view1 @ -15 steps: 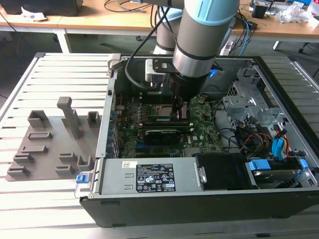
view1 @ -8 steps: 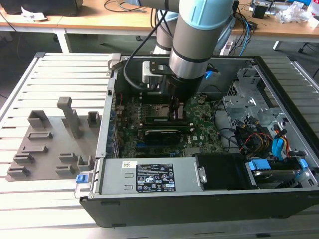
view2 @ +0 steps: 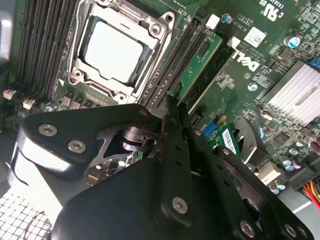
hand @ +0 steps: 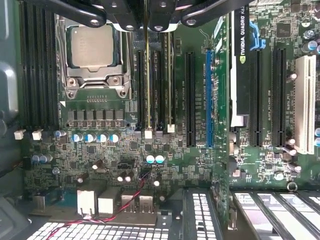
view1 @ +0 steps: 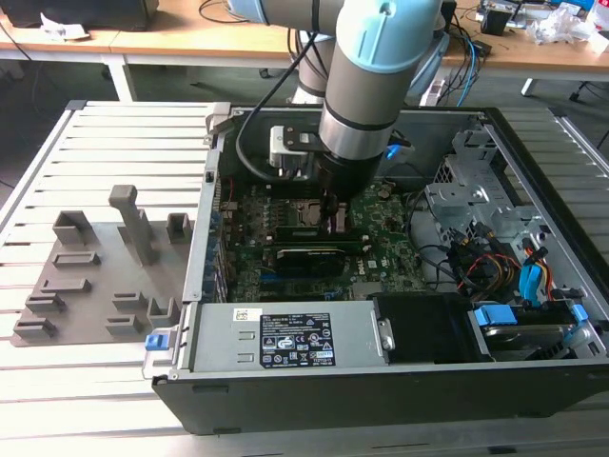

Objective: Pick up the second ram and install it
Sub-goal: 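Insert the second ram into the second slot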

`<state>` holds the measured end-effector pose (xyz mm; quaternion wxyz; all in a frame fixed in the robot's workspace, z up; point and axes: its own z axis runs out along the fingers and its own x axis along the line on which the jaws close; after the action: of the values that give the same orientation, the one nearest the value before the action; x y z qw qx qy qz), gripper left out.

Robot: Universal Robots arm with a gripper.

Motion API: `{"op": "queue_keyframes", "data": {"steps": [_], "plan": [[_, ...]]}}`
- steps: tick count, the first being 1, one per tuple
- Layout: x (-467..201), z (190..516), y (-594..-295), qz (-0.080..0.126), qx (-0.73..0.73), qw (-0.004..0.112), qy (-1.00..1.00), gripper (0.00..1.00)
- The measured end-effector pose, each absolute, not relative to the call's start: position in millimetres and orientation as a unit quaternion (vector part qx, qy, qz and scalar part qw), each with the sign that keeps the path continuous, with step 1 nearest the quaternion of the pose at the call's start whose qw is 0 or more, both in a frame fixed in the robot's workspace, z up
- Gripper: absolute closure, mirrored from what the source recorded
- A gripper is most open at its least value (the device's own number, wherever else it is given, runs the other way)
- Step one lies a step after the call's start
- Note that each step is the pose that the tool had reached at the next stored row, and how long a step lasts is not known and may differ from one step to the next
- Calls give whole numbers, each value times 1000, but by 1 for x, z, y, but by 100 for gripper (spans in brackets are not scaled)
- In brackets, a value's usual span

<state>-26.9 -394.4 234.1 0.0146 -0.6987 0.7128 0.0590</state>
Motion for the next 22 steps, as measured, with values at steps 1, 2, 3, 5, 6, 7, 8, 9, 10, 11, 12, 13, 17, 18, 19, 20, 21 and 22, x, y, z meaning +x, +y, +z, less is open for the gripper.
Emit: {"op": "queue_keyframes", "data": {"steps": [1,2,3,5,6,7,8,9,10,11,12,13,17,18,19,20,21,22], "plan": [[-27,234,-394,59,-699,15,713,87],[-27,234,-394,59,-699,15,713,87],[-28,233,-394,59,-699,15,713,87],[-28,232,-392,59,-699,15,713,87],[-28,231,-392,59,-699,15,713,87],[-28,230,-392,59,-699,15,713,87],[-28,229,-392,59,-699,15,713,87],[-28,229,-392,59,-699,15,713,87],[-28,229,-392,59,-699,15,713,87],[-28,228,-392,59,-699,15,713,87],[-28,228,-392,59,-699,15,713,87],[-28,228,-392,59,-699,15,713,87],[-28,227,-392,59,-699,15,713,87],[-28,227,-392,59,-699,15,713,87],[-28,227,-392,59,-699,15,713,87],[-28,225,-392,59,-699,15,713,87],[-28,224,-392,59,-699,15,713,87],[-28,224,-392,59,-699,15,713,87]]}}
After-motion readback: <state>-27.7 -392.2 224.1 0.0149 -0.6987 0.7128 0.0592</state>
